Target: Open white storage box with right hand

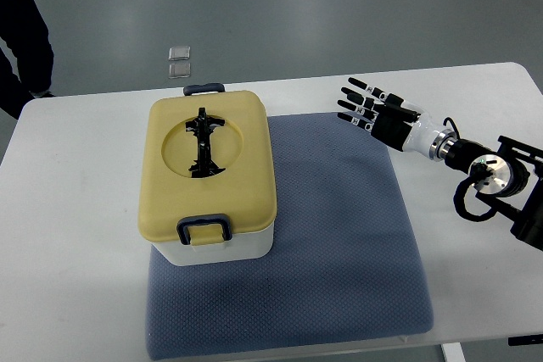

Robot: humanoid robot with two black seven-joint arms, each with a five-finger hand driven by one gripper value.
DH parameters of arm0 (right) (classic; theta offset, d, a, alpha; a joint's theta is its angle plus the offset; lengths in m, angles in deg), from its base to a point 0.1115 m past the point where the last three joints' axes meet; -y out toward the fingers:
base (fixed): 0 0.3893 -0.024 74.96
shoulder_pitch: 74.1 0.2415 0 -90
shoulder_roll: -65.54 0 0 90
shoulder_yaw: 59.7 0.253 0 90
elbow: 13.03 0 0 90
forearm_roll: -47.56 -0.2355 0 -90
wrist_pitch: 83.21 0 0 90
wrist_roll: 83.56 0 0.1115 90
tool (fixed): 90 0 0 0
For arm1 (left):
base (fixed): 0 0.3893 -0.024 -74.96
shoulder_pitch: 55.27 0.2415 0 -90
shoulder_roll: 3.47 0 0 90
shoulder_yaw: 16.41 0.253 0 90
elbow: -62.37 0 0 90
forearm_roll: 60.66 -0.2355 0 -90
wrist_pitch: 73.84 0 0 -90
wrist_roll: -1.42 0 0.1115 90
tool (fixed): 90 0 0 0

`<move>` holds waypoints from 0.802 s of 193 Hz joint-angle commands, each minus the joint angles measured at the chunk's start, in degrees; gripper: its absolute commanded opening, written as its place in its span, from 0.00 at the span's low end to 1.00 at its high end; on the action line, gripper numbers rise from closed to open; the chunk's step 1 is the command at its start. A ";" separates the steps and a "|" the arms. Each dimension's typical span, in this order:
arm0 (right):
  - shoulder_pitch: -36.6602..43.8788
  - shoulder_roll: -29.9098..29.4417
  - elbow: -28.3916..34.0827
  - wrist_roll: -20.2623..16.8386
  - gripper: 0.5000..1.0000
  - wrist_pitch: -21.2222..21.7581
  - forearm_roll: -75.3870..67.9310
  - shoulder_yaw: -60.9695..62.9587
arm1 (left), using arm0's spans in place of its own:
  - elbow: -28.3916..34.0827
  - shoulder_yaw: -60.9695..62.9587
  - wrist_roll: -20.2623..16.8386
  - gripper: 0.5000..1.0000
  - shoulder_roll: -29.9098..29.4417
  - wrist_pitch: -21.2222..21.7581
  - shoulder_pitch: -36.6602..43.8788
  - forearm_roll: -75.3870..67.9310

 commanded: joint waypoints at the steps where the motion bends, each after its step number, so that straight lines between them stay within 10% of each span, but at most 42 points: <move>1: -0.08 -0.02 -0.08 0.05 0.89 -0.11 0.04 0.00 | -0.05 0.04 -0.07 1.00 0.00 0.06 0.00 0.02; 155: 0.01 -0.37 -1.93 1.63 0.89 -2.48 -0.40 1.23 | 0.56 0.22 -0.51 1.00 0.00 0.32 -1.41 0.02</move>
